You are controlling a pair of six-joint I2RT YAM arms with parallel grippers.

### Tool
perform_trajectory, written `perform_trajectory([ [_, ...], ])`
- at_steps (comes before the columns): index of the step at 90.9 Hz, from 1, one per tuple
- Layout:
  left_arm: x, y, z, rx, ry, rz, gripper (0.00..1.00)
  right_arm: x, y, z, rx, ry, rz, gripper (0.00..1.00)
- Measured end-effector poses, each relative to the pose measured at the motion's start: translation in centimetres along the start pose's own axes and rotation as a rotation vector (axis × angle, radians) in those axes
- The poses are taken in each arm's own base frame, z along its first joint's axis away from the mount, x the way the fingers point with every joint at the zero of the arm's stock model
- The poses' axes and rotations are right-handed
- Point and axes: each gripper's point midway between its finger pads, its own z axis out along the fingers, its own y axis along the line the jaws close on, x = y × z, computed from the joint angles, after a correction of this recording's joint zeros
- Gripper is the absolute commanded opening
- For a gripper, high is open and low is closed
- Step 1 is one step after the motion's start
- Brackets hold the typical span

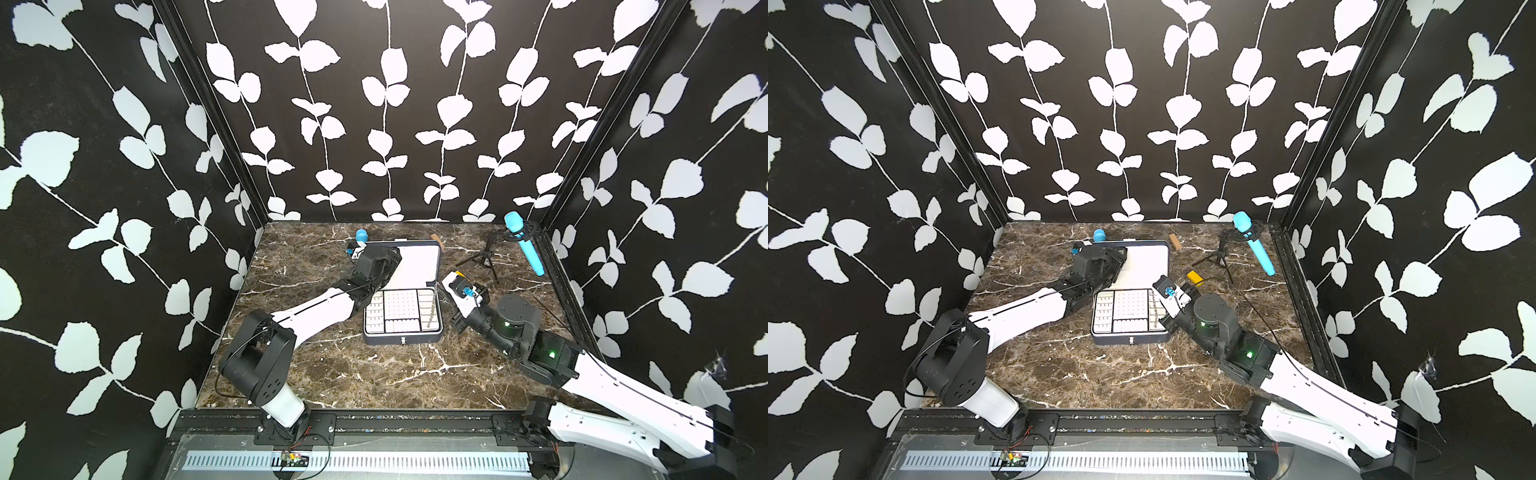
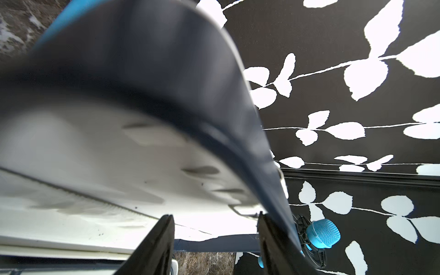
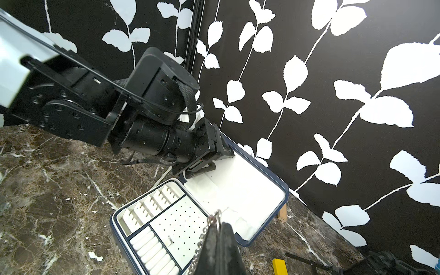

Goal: Put jewelry chain into jewelry box
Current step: Open the fastener on the jewelry box.

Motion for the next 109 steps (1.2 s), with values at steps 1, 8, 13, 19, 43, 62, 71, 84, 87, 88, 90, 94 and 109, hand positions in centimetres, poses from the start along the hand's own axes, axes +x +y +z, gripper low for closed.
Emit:
perform_trajectory([
  [1, 0.0, 0.0, 0.0, 0.000, 0.000, 0.000, 0.59, 0.0, 0.0, 0.0, 0.000, 0.000, 0.000, 0.00],
  [8, 0.0, 0.0, 0.0, 0.004, -0.002, -0.008, 0.59, 0.0, 0.0, -0.1, 0.001, -0.002, 0.000, 0.00],
  [13, -0.1, 0.0, 0.0, 0.010, -0.006, -0.012, 0.59, 0.1, 0.0, -0.1, 0.001, -0.001, 0.000, 0.00],
  [19, -0.1, 0.0, 0.0, 0.023, -0.010, -0.019, 0.60, 0.2, -0.1, -0.2, 0.003, -0.002, 0.000, 0.00],
  [43, -0.2, -0.1, 0.2, 0.049, -0.021, -0.041, 0.56, 0.2, -0.2, -0.6, 0.011, -0.007, -0.003, 0.00],
  [62, -0.2, -0.1, 0.4, 0.054, -0.026, -0.048, 0.50, 0.3, -0.4, -0.8, 0.021, -0.007, -0.008, 0.00],
  [71, -0.3, -0.1, 0.4, 0.056, -0.028, -0.053, 0.46, 0.4, -0.5, -0.9, 0.023, -0.008, -0.013, 0.00],
  [84, -0.3, -0.2, 0.4, 0.060, -0.029, -0.056, 0.43, 0.2, -0.6, -1.1, 0.027, -0.014, -0.015, 0.00],
  [87, -0.3, -0.2, 0.4, 0.061, -0.029, -0.056, 0.42, 0.2, -0.6, -1.1, 0.027, -0.015, -0.016, 0.00],
  [88, -0.3, -0.2, 0.4, 0.061, -0.029, -0.056, 0.42, 0.2, -0.6, -1.1, 0.027, -0.015, -0.016, 0.00],
  [90, -0.3, -0.2, 0.4, 0.061, -0.029, -0.056, 0.42, 0.2, -0.6, -1.2, 0.028, -0.016, -0.016, 0.00],
  [94, -0.3, -0.3, 0.4, 0.062, -0.029, -0.056, 0.40, 0.3, -0.6, -1.2, 0.028, -0.016, -0.016, 0.00],
  [109, -0.3, -0.4, 0.4, 0.064, -0.024, -0.055, 0.37, 0.6, -0.6, -1.3, 0.029, -0.012, -0.017, 0.00],
])
